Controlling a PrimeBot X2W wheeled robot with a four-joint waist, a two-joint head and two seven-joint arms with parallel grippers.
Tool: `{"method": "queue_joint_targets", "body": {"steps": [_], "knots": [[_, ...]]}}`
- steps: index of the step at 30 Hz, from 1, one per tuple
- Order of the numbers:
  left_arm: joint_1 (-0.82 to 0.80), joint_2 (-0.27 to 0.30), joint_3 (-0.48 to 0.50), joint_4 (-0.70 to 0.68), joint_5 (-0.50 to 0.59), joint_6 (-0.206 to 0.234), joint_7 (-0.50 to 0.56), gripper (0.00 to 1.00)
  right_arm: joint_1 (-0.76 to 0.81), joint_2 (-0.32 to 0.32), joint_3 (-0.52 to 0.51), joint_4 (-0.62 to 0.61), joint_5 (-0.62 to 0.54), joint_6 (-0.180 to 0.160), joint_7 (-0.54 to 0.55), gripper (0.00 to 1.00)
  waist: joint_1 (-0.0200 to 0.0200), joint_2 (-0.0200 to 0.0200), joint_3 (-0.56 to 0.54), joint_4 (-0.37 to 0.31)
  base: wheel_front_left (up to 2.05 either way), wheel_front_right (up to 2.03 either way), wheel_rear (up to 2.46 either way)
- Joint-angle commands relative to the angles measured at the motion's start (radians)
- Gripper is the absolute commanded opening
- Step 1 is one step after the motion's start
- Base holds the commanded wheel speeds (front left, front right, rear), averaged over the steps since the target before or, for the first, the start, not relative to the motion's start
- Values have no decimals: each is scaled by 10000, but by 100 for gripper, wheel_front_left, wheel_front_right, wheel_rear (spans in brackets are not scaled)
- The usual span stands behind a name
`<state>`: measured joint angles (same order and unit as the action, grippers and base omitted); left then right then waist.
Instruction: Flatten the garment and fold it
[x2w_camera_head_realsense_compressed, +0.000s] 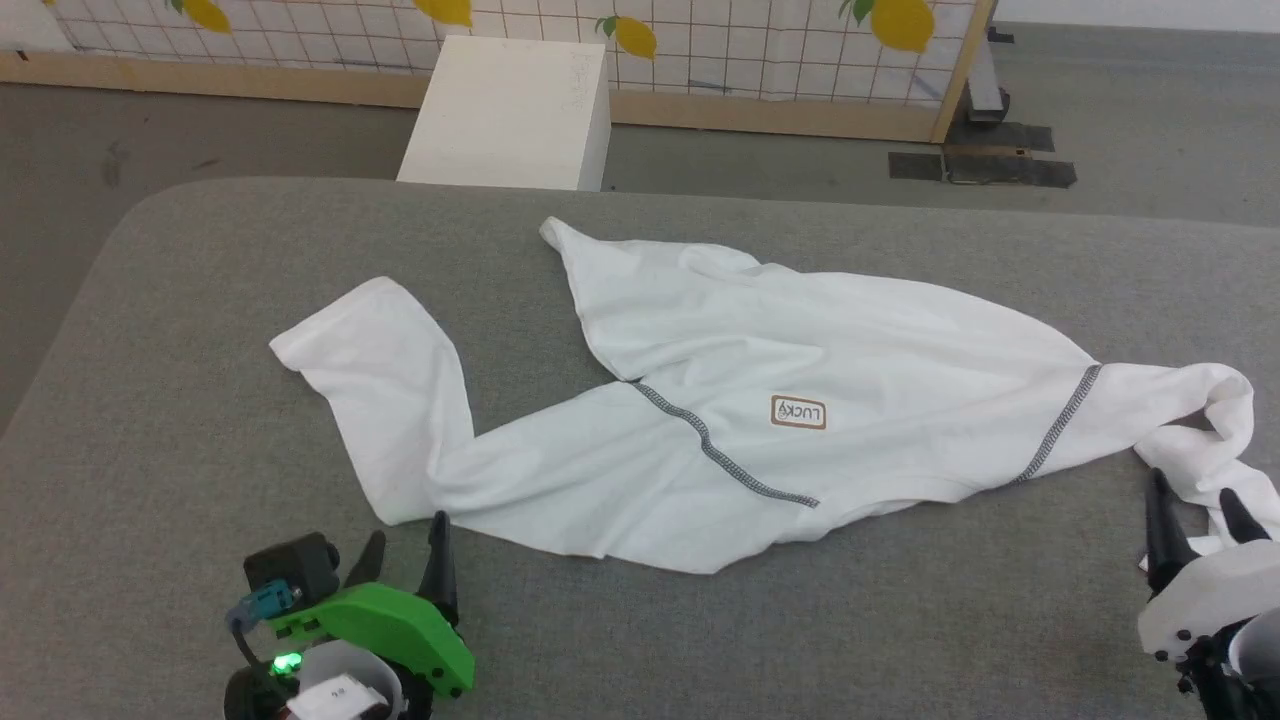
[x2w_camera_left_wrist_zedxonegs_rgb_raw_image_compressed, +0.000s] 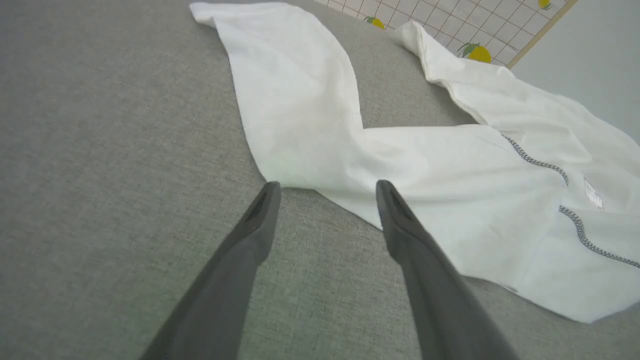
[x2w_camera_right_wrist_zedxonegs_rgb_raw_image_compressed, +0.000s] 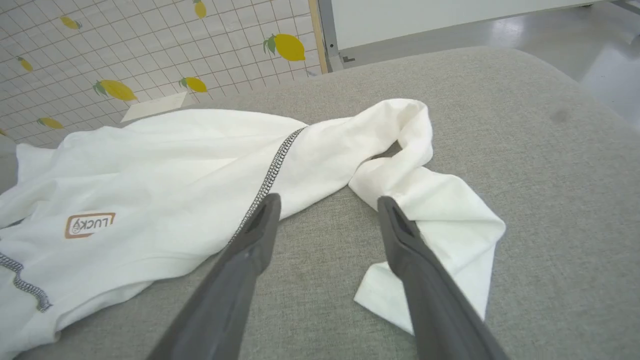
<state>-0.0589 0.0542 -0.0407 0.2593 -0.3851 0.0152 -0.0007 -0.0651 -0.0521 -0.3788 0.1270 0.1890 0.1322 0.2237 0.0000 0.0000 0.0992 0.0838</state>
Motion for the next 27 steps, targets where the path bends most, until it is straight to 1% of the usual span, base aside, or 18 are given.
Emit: {"method": "queue_joint_targets", "body": {"steps": [1,3,4,5,7,9,12,13,14,16,20,24,27], "knots": [[-138,-35,-145,139,-737,207,372,100,74,11,185,-133,170,-15,-126,100,0,0,39,-254,0,0,0],[-359,-36,-534,451,-1045,510,1138,100,118,14,314,-247,254,-15,-216,100,0,0,106,-464,0,0,0],[-472,-36,-619,563,-1293,631,1410,100,99,14,356,-327,229,-15,-262,100,0,0,146,-564,0,0,0],[-643,-37,-635,681,-1523,847,1579,100,53,15,434,-417,210,-15,-273,100,0,0,207,-697,0,0,0],[-923,-26,-739,1040,-1375,1190,1910,100,-45,16,590,-572,200,-15,-273,100,0,0,295,-917,0,0,0],[-1159,-29,-600,1246,-1619,1339,1970,100,-122,16,737,-696,194,-15,-267,100,0,0,376,-1128,0,0,0],[-1311,-21,-633,1644,-1602,1453,2034,100,-148,17,865,-814,216,-15,-287,100,0,0,462,-1369,0,0,0],[-1308,4,-644,1772,-1582,1453,1997,69,-139,17,905,-839,239,-15,-302,100,0,0,487,-1448,0,0,0],[-1296,21,-645,1850,-1580,1420,1927,0,-116,17,920,-849,254,-15,-317,100,0,0,498,-1485,0,0,0],[-1216,57,-541,1963,-1632,1392,1692,0,-51,17,931,-851,289,-15,-356,100,0,0,520,-1529,0,0,0],[-1089,256,-164,1862,-1736,1419,1098,0,114,17,849,-825,383,-15,-422,100,0,0,505,-1390,0,0,0],[-1109,718,382,1448,-1826,1538,646,0,200,17,886,-847,395,-15,-420,100,0,0,499,-1105,0,0,0],[-1189,1262,955,1043,-1894,1756,454,0,162,18,1050,-882,361,-15,-374,100,0,0,529,-955,0,0,0]]}}
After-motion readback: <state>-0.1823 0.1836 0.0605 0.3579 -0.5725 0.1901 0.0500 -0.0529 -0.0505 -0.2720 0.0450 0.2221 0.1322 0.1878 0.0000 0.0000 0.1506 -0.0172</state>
